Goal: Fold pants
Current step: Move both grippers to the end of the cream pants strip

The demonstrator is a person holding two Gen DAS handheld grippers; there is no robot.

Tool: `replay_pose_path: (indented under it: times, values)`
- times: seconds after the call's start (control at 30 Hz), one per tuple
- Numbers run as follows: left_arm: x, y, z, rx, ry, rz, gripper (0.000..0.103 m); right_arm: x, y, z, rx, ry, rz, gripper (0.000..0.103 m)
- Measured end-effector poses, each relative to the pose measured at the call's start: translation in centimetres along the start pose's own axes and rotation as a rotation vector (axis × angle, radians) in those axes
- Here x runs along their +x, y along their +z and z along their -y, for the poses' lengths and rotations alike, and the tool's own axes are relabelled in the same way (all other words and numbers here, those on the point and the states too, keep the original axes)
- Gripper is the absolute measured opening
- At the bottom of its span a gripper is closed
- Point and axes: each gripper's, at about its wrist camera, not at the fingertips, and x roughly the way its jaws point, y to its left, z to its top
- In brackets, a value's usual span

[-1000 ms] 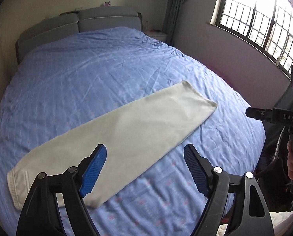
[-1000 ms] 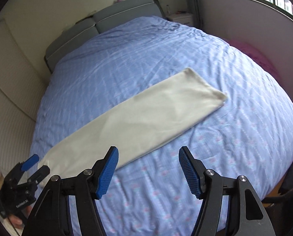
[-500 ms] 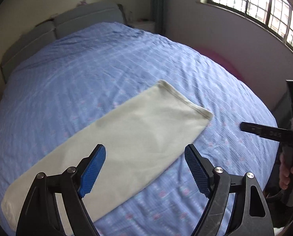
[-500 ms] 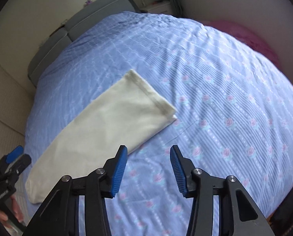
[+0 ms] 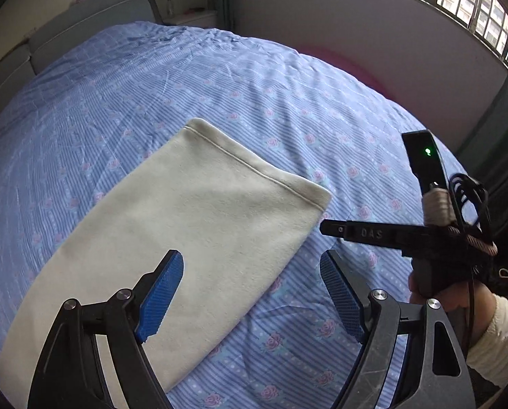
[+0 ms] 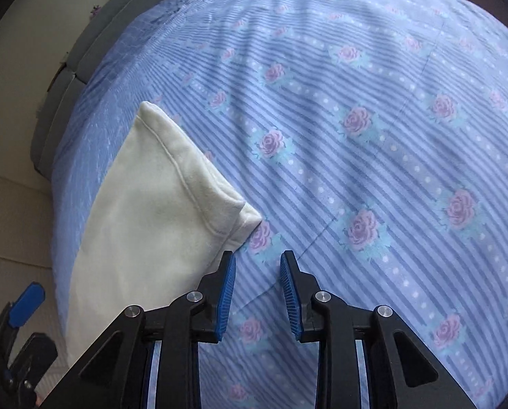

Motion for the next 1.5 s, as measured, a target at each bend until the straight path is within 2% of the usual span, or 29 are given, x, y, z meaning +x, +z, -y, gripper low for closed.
replay_pose_path:
  times: [0.47,0.5,0.57,0.6,0.73,0.87,0.97,1.0,1.07,1.1,1.23,1.3,1.37,1.5]
  values:
    - [1.0,0.3,-1.3,-0.054,-0.002,-0.032,0.082,4.4,4.2,0.0,0.043,0.111,-0.039,0.031]
    - [1.1,0.4,-1.3,-0.054,0.0,-0.033,0.082,4.6,4.3,0.1,0.047,0.118,-0.036,0.029]
    - [1.2,0.5,-1.4,-0.048,0.007,-0.031,0.082,4.3,3.9,0.0,0.035,0.112,-0.028,0.017]
    - [1.3,0.6,-1.5,-0.045,0.011,-0.03,0.082,4.1,3.9,0.0,0.039,0.109,-0.028,0.015]
    - [1.3,1.4,-2.0,-0.026,0.022,-0.016,0.082,1.5,3.6,-1.0,0.019,-0.01,0.059,0.012]
    - [1.8,2.8,-3.0,0.043,0.061,0.007,0.082,2.8,3.1,-1.5,0.014,-0.101,0.051,0.012]
    - [2.5,4.7,-4.4,0.133,0.117,0.033,0.084,1.8,3.1,-2.0,0.019,-0.088,0.071,0.018]
    - [2.9,5.3,-5.0,0.156,0.128,0.038,0.084,1.0,2.9,-2.0,0.025,-0.116,0.092,0.022]
    - [3.5,6.6,-6.3,0.186,0.135,0.048,0.084,-1.8,2.2,-1.1,0.074,-0.163,0.161,0.039]
    - [3.9,7.3,-7.1,0.192,0.136,0.051,0.084,-2.8,1.9,-0.7,0.112,-0.149,0.181,0.041]
    - [5.9,9.8,-9.8,0.217,0.086,0.029,0.085,-4.0,0.4,-1.0,0.231,-0.013,0.207,0.059]
    - [7.5,11.1,-10.7,0.232,0.06,-0.005,0.085,-2.9,0.0,-1.9,0.222,0.021,0.193,0.059]
    - [9.1,12.4,-11.4,0.234,-0.002,-0.034,0.085,-1.5,0.0,-2.6,0.234,0.048,0.179,0.059]
    - [12.1,14.6,-11.8,0.23,-0.128,-0.078,0.085,0.8,0.2,-2.8,0.261,0.037,0.171,0.059]
